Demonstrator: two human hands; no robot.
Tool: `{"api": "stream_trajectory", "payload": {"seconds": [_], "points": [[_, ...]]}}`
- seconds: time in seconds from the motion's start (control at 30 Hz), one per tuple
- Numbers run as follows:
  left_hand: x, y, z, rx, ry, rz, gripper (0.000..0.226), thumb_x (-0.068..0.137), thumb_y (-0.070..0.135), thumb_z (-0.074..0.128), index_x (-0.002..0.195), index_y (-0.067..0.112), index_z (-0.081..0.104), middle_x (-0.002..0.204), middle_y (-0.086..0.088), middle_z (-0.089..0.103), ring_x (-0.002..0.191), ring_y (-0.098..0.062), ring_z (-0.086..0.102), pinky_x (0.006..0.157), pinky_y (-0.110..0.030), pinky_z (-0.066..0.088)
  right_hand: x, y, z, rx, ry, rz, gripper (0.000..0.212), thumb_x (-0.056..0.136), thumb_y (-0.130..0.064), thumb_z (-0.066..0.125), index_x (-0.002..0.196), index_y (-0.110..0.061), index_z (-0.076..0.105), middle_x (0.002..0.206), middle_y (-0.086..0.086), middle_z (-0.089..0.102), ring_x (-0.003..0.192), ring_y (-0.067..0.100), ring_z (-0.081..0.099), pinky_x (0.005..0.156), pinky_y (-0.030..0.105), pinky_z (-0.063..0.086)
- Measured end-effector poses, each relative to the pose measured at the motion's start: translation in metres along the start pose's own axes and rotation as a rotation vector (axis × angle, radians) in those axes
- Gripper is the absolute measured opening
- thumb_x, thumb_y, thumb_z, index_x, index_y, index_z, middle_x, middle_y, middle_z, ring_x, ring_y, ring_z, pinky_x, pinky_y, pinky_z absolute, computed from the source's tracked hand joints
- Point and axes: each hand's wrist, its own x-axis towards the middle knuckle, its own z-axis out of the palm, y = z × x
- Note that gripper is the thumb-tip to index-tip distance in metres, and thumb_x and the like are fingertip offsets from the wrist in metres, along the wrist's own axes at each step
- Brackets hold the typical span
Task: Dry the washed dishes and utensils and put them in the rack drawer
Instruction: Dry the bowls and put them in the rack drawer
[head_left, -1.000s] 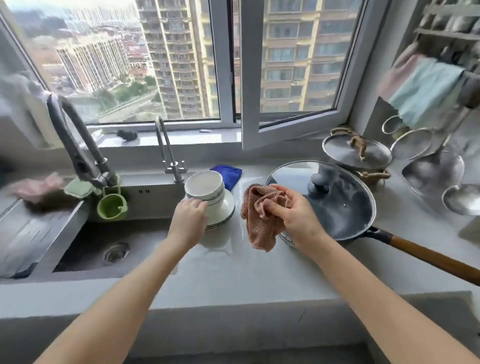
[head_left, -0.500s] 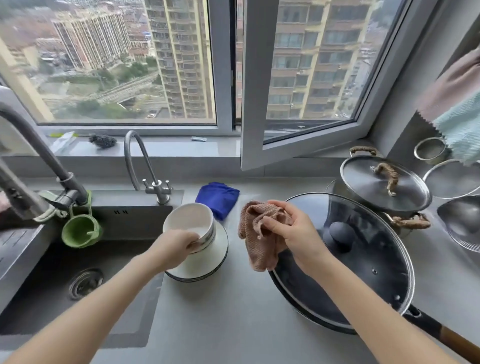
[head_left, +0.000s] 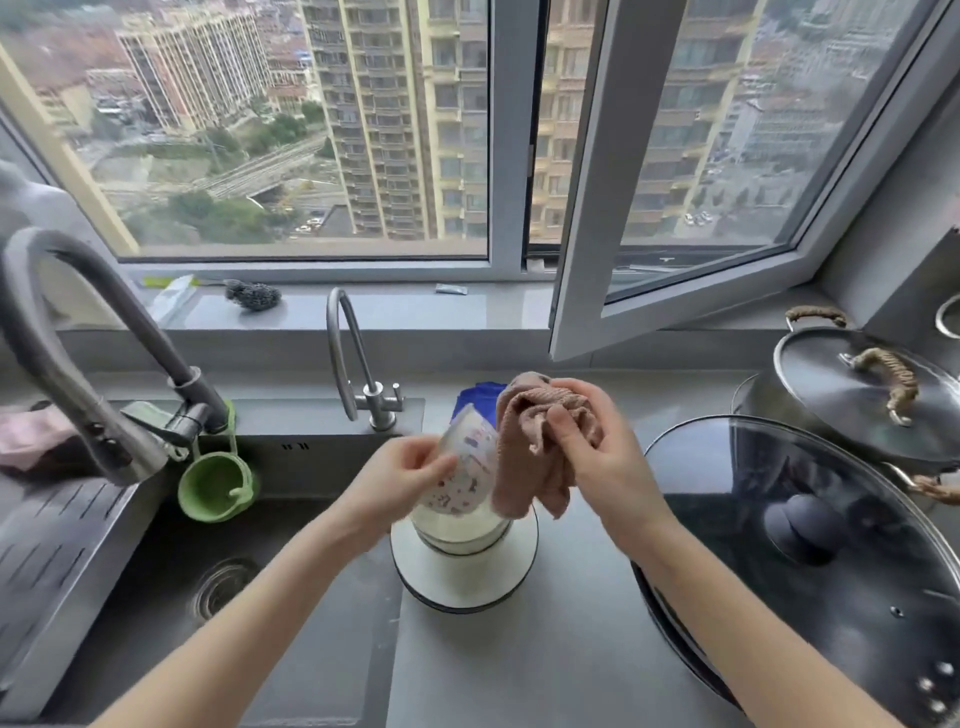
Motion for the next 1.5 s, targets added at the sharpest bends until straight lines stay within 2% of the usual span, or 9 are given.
{"api": "stream_trajectory", "payload": {"seconds": [0.13, 0.3, 0.43, 0.57, 0.7, 0.9, 1.03, 1.2, 1.5], "points": [[-0.011, -0.01, 0.012, 0.608, -0.033, 0.442, 0.017, 0.087, 0.01, 0.05, 0.071, 0.008, 0.057, 0.062, 0.009, 0.053, 0.056, -0.008, 0.044, 0.057, -0.013, 0.033, 0.005, 0.024, 0.047, -0.106, -0.03, 0.116, 0.029, 0.092, -0.042, 0.055, 0.119, -0.033, 0.049, 0.112, -0.004, 0.064, 0.092, 0.007, 0.064, 0.085, 0.027, 0.048], [-0.012, -0.022, 0.009, 1.058, -0.169, 0.826, 0.033, 0.045, -0.004, 0.075, 0.061, 0.015, 0.053, 0.049, 0.004, 0.051, 0.045, -0.017, 0.048, 0.056, -0.02, 0.027, 0.015, 0.033, 0.054, 0.137, 0.164, 0.395, 0.033, 0.077, 0.015, 0.056, 0.101, -0.007, 0.055, 0.111, 0.013, 0.068, 0.076, 0.016, 0.064, 0.058, 0.021, 0.051], [-0.018, -0.022, -0.001, 0.965, -0.055, 1.038, 0.022, 0.063, 0.006, 0.077, 0.077, 0.014, 0.063, 0.064, 0.005, 0.061, 0.063, -0.016, 0.058, 0.071, -0.02, 0.037, 0.011, 0.034, 0.059, -0.122, 0.286, 0.352, 0.028, 0.069, 0.012, 0.054, 0.087, -0.009, 0.058, 0.087, 0.013, 0.066, 0.065, 0.02, 0.058, 0.054, 0.031, 0.054], [-0.029, -0.02, -0.025, 0.114, 0.139, 0.481, 0.05, 0.077, 0.065, 0.057, 0.115, 0.032, 0.059, 0.131, 0.008, 0.055, 0.125, -0.005, 0.047, 0.108, -0.025, 0.031, 0.005, 0.018, 0.058, -0.297, 0.349, 0.213, 0.029, 0.068, 0.006, 0.056, 0.09, -0.012, 0.06, 0.075, 0.006, 0.064, 0.047, 0.003, 0.057, 0.05, 0.018, 0.048], [-0.021, -0.004, -0.026, -0.658, -0.109, -0.332, 0.049, 0.076, 0.065, 0.056, 0.107, 0.028, 0.065, 0.104, -0.007, 0.071, 0.091, -0.022, 0.069, 0.082, -0.042, 0.055, -0.004, 0.001, 0.068, -0.296, 0.34, 0.155, 0.034, 0.071, 0.012, 0.052, 0.094, -0.013, 0.059, 0.074, 0.001, 0.063, 0.043, 0.001, 0.057, 0.045, 0.017, 0.047], [-0.014, -0.007, -0.031, -0.799, -0.151, -0.357, 0.042, 0.081, 0.017, 0.049, 0.121, 0.01, 0.055, 0.104, -0.015, 0.063, 0.09, -0.033, 0.064, 0.07, -0.048, 0.057, -0.012, -0.033, 0.074, -0.38, 0.244, -0.021, 0.041, 0.082, -0.005, 0.068, 0.103, -0.035, 0.05, 0.095, -0.019, 0.069, 0.061, 0.011, 0.069, 0.056, 0.036, 0.054], [-0.012, -0.02, -0.036, -0.661, -0.144, -0.337, 0.031, 0.093, 0.037, 0.043, 0.115, 0.025, 0.061, 0.108, -0.01, 0.068, 0.1, -0.032, 0.064, 0.081, -0.052, 0.054, -0.018, -0.069, 0.081, -0.18, 0.187, -0.126, 0.052, 0.079, -0.016, 0.075, 0.116, -0.031, 0.041, 0.079, -0.018, 0.068, 0.062, 0.015, 0.069, 0.047, 0.04, 0.055], [-0.013, -0.02, -0.042, -0.552, -0.176, -0.303, 0.047, 0.093, 0.059, 0.033, 0.112, 0.032, 0.066, 0.109, 0.002, 0.071, 0.096, -0.023, 0.067, 0.07, -0.041, 0.057, -0.025, -0.013, 0.101, -1.367, -0.064, -0.436, 0.042, 0.076, -0.055, 0.046, 0.105, -0.031, 0.067, 0.108, 0.009, 0.063, 0.097, 0.033, 0.06, 0.081, 0.041, 0.046], [-0.021, -0.036, -0.065, -0.351, -0.192, -0.312, 0.047, 0.086, 0.059, 0.046, 0.097, 0.02, 0.071, 0.097, -0.004, 0.071, 0.08, -0.021, 0.065, 0.065, -0.03, 0.046, -0.023, 0.01, 0.139, -0.713, -0.673, 0.056, 0.029, 0.086, -0.003, 0.053, 0.102, -0.021, 0.069, 0.067, -0.021, 0.058, 0.065, -0.001, 0.053, 0.065, 0.011, 0.037]]}}
